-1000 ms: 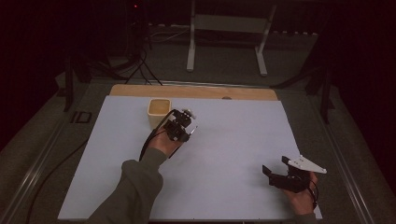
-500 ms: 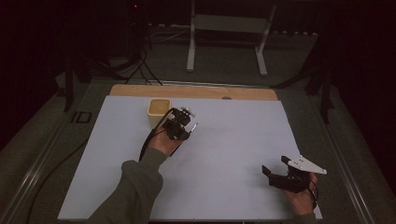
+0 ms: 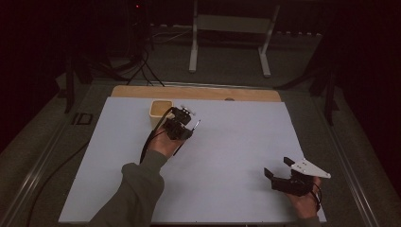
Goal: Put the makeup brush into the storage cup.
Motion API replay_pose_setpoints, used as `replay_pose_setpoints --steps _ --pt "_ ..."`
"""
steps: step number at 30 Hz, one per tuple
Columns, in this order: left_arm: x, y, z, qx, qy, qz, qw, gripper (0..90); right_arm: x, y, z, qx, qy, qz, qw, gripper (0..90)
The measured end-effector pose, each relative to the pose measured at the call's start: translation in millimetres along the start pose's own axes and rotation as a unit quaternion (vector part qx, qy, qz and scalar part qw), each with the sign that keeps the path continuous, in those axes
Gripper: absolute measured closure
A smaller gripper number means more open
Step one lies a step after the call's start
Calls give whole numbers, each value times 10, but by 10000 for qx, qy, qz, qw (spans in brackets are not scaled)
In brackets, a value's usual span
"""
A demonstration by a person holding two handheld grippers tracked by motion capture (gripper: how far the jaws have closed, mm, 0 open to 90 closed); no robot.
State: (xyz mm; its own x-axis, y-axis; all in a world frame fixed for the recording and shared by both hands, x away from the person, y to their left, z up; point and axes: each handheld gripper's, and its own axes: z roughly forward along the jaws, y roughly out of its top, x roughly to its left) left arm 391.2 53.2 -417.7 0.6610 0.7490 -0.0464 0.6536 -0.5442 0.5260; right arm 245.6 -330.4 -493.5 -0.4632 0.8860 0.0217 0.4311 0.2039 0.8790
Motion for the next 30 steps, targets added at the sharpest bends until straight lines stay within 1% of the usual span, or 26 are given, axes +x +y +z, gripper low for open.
replay_pose_setpoints --steps 9,15,17,21,24,27,29,30 --pt "-7 0 -68 -294 0 46 9996 866 38 19 -28 -157 75 -142 9997 93" --pt "-11 -3 -95 -405 -14 28 9992 866 51 23 -34 -200 109 -194 9996 93" --pt "-12 -4 -117 -516 -6 50 9987 865 61 28 -37 -234 120 -225 9994 93" --pt "-14 -5 -128 -583 -13 48 9983 865 65 29 -40 -242 132 -223 9994 93" --pt "-8 -9 -151 -676 51 28 9977 866 67 31 -42 -270 140 -240 9992 93" --pt "-2 -10 -166 -728 63 30 9973 865 69 32 -44 -277 146 -248 9992 93" --pt "-3 -13 -187 -844 56 47 9964 865 74 35 -48 -294 166 -267 9991 93" --pt "-3 -13 -187 -844 56 47 9964 866 74 35 -48 -294 166 -267 9991 93"
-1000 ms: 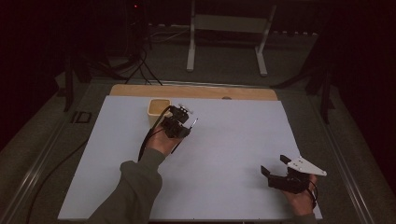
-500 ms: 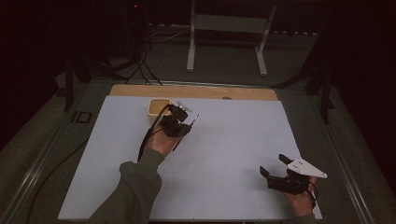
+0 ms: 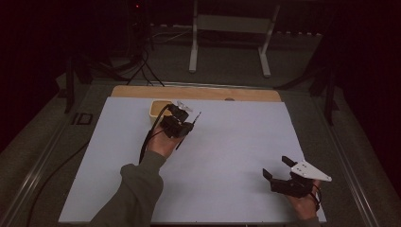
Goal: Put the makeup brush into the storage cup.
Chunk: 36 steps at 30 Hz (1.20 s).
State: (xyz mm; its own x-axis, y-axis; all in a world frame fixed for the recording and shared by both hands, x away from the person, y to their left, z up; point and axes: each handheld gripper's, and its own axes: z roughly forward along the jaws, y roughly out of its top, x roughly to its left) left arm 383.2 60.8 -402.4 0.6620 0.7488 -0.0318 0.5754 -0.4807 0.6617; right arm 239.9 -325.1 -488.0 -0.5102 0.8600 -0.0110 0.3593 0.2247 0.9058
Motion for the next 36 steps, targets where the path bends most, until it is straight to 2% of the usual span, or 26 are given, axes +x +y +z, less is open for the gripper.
replay_pose_setpoints --steps 9,20,27,36 --pt "5 3 -41 -218 21 49 9997 866 1 0 0 -6 3 -9 10000 93" --pt "32 0 -88 -451 91 -2 9989 866 4 -1 3 -1 3 -11 10000 93" --pt "38 0 -95 -509 117 -10 9986 866 5 -2 4 21 -4 -1 10000 93" --pt "58 -7 -121 -726 165 -55 9972 865 0 -2 2 18 -19 -11 10000 93"
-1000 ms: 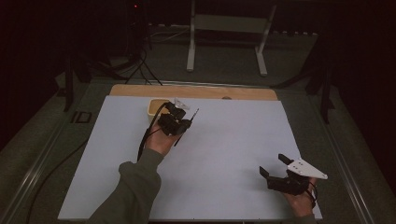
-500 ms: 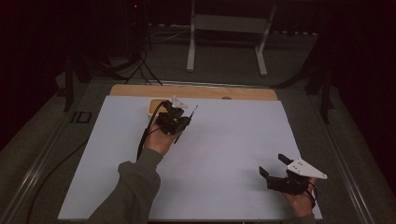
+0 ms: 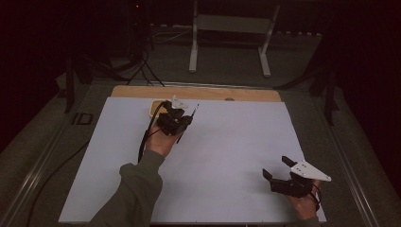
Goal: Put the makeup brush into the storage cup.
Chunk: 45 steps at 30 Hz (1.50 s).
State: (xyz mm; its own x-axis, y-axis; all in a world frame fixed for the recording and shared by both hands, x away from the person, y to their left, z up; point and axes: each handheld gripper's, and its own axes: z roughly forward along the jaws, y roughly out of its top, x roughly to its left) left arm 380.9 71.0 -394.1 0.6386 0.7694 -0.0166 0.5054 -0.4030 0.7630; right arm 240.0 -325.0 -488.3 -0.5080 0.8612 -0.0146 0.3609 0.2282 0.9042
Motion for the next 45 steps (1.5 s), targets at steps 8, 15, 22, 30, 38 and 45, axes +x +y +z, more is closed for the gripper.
replay_pose_setpoints --steps 8,15,22,30,38,45 --pt "16 1 -29 -168 60 -24 9998 866 0 0 -1 -2 -4 -4 10000 93" --pt "26 -5 -35 -272 99 -53 9996 866 0 0 -1 0 -5 -4 10000 93" --pt "36 -1 -63 -445 160 -66 9989 866 0 0 -1 4 -6 1 10000 93" --pt "52 -4 -82 -564 179 -66 9982 866 -3 0 -3 -3 -9 -7 10000 93" --pt "81 -9 -111 -723 227 -91 9971 865 -2 0 -2 0 -7 -8 10000 93" --pt "104 -11 -137 -903 274 -105 9955 866 0 -1 1 8 -2 2 10000 93"
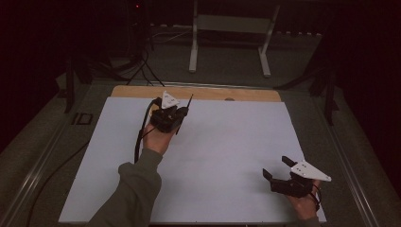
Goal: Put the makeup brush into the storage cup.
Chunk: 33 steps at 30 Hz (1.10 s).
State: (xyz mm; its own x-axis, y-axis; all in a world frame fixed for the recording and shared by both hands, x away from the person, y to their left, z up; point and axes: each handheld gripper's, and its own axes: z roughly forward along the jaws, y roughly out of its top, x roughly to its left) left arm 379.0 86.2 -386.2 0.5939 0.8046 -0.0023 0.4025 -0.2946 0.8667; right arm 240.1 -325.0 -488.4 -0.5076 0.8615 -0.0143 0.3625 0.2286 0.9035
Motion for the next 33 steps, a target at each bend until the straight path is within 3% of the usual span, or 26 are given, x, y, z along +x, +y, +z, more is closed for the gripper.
replay_pose_setpoints --steps 33 --pt "211 -16 -74 -562 232 -238 9979 866 0 -1 0 12 14 7 10000 93"
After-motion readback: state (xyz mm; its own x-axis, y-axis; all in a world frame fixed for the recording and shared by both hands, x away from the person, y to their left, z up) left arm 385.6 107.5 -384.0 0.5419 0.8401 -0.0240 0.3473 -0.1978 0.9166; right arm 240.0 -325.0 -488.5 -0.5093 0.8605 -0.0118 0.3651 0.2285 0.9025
